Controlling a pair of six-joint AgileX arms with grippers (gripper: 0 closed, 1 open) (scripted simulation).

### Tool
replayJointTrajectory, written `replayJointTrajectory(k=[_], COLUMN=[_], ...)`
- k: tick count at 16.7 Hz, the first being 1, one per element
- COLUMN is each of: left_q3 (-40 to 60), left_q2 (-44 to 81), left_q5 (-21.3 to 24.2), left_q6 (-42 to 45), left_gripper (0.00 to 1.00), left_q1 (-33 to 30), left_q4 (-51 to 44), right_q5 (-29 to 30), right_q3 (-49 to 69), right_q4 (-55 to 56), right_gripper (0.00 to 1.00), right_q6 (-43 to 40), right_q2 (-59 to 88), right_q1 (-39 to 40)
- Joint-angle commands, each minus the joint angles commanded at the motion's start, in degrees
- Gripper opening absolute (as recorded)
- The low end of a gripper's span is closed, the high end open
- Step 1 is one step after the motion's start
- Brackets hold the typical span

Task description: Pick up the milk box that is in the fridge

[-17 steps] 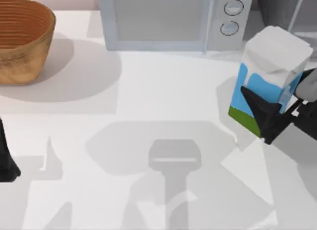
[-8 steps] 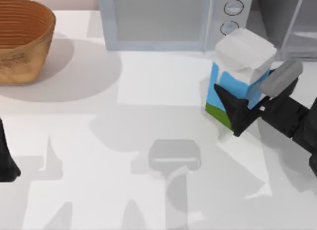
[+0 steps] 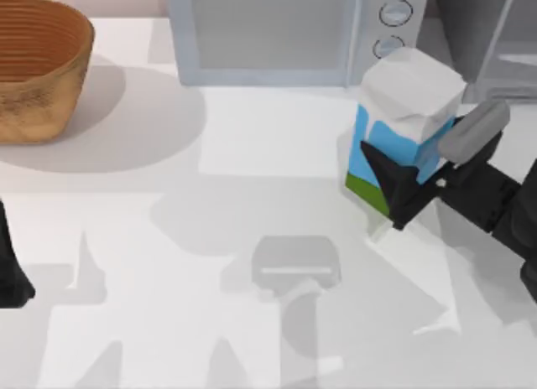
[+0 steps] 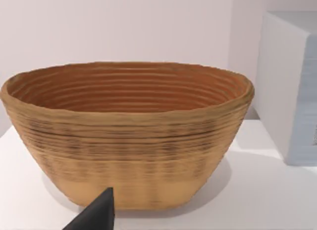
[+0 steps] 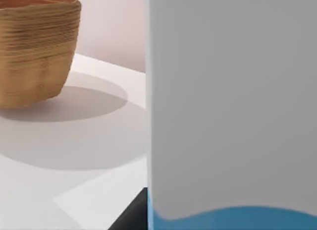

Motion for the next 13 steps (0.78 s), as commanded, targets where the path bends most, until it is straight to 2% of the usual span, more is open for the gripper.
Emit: replayJointTrajectory(k=[10, 13], left_q3=[0.00, 0.00], left_q2=[0.00, 0.00], left_q5=[0.00, 0.00], left_q6=[0.00, 0.00], left_gripper=[1.00, 1.00], left_q1=[0.00, 0.00], left_q4=[0.00, 0.00], right_q5=[0.00, 0.00], right_q3=[0.00, 0.00], right_q4=[0.00, 0.00], right_gripper=[0.98, 1.00], right_q6=[0.00, 0.00], right_q2=[0.00, 0.00], right_q1=[0.00, 0.00])
